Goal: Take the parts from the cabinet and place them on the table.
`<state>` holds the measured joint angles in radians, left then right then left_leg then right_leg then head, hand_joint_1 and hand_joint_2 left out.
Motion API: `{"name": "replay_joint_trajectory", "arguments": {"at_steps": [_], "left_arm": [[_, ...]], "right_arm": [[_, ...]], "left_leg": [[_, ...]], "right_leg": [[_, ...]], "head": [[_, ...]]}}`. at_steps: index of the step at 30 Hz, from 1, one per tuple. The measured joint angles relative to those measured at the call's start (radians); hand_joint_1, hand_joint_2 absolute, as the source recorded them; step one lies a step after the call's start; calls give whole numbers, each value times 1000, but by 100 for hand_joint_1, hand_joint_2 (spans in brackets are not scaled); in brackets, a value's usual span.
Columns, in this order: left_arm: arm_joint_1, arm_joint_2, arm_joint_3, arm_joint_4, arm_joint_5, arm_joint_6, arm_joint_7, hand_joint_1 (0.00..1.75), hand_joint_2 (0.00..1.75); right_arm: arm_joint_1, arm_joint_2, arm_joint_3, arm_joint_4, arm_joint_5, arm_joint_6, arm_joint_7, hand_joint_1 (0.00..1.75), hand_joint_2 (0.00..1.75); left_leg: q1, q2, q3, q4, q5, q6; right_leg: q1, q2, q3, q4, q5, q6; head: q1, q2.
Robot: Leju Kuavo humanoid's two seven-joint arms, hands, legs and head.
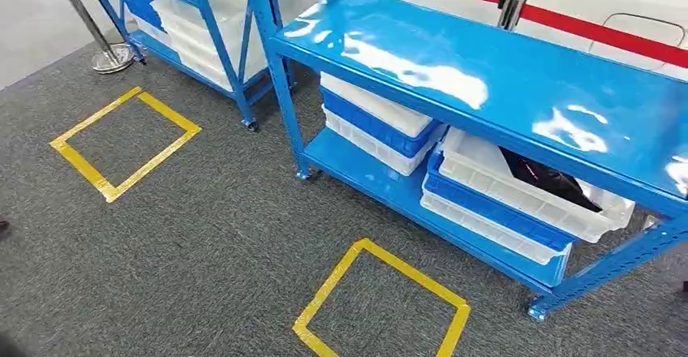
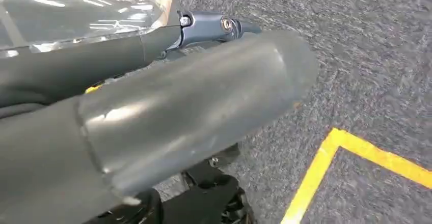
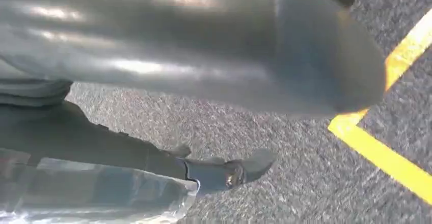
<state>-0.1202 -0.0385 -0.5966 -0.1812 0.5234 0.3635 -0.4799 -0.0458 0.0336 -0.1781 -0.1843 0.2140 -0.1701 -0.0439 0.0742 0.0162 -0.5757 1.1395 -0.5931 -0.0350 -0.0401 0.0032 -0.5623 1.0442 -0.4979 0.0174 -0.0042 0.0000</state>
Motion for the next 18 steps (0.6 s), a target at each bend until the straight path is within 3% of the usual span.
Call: {"name": "replay_joint_trajectory", "arguments": {"at_steps": [2,3,4,5,7,8,11,12,13,14,16,17,18], "left_arm": [[1,0,0,0,-1,0,0,0,0],[4,0,0,0,-1,0,1,0,0],[7,0,0,0,-1,0,1,0,0],[8,0,0,0,-1,0,1,0,0],[7,0,0,0,-1,2,2,0,0],[7,7,0,1,-1,3,3,0,0],[2,6,0,0,-1,3,3,0,0],[3,6,0,0,-1,3,3,0,0],[4,4,0,0,-1,3,3,0,0],[3,3,0,0,-1,4,3,0,0],[3,2,0,0,-1,3,3,0,0],[3,-1,0,0,-1,3,3,0,0],[4,-2,0,0,-1,3,3,0,0]], "right_arm": [[1,0,0,0,0,-1,0,0,0],[2,0,0,0,0,-2,0,0,0],[1,1,0,0,0,-2,0,0,0],[1,1,0,0,0,-2,0,0,0],[1,5,0,0,2,-4,0,0,0],[1,13,0,0,2,-4,0,0,0],[0,14,0,0,3,-5,-2,0,0],[0,15,0,0,3,-5,-3,0,0],[0,13,0,0,3,-5,-3,0,0],[0,13,0,0,4,-5,-4,0,0],[0,9,0,0,5,-5,-4,0,0],[0,6,0,0,5,-5,-4,0,0],[1,5,0,0,5,-5,-4,0,0]], "left_leg": [[-17,-5,-96,170,-56,17],[-28,-7,-122,201,-51,30],[-40,-9,-122,182,-24,48],[-55,-12,-103,125,17,69],[-93,-25,-23,-57,106,122],[-100,-28,-13,-77,102,132],[-111,-20,-9,-95,104,134],[-111,-20,-3,-111,109,136],[-93,-17,18,-142,129,126],[-94,-17,26,-154,132,125],[-92,-13,25,-155,135,126],[-92,-13,25,-155,134,124],[-91,-12,25,-154,133,123]], "right_leg": [[16,1,-1,0,-3,-5],[25,3,0,0,-3,-11],[32,6,2,0,-5,-14],[38,9,3,0,-6,-16],[44,13,7,-1,-6,-17],[48,14,9,-1,-7,-17],[41,15,8,-8,-7,-16],[46,15,8,-16,-6,-14],[51,11,9,-3,-8,-14],[51,8,-5,26,-25,-14],[43,8,-77,170,-91,-15],[38,8,-113,238,-116,-11],[33,8,-136,279,-123,-3]], "head": [[-1,0],[-2,0],[-1,0],[-1,0],[1,0],[7,0],[2,0],[0,0],[0,0],[4,0],[6,0],[6,0],[6,0]]}}
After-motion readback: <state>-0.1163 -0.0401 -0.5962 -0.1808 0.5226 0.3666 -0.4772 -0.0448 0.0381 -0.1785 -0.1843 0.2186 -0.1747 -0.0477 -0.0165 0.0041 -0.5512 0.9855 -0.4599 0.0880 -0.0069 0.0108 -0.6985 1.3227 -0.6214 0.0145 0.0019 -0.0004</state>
